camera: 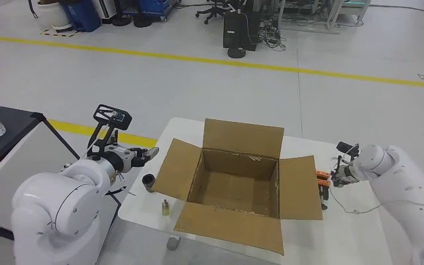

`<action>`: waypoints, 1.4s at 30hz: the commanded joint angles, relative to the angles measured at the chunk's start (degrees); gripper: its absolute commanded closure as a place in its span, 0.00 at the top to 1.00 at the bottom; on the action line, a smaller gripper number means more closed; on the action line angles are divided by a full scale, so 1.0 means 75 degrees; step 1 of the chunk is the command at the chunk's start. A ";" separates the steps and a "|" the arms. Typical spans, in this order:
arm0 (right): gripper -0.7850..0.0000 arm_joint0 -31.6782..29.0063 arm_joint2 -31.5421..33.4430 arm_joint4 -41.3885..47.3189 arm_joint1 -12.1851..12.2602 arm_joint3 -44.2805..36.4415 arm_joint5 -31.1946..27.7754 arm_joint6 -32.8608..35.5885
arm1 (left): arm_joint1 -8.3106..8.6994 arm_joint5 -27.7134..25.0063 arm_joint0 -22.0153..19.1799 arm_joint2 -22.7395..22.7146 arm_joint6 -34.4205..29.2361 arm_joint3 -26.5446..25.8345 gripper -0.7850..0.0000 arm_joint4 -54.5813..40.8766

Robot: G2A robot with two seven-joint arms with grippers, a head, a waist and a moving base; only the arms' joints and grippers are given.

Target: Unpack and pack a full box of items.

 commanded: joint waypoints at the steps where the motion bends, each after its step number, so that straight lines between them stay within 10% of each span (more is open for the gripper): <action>1: 0.17 -0.0176 0.0118 -0.0077 0.0089 -0.0413 0.0102 0.0057 | 0.0000 0.0000 0.0000 0.0000 0.0000 0.0000 1.00 0.0000; 12: 0.60 -0.1029 0.0454 -0.0920 0.0420 -0.2034 0.0701 0.0340 | 0.0000 0.0000 0.0000 0.0000 0.0000 0.0000 1.00 0.0000; 42: 0.70 -0.1630 0.0565 -0.1421 0.0248 -0.2800 0.1675 -0.0137 | 0.0000 0.0000 0.0000 0.0000 0.0000 0.0000 1.00 0.0000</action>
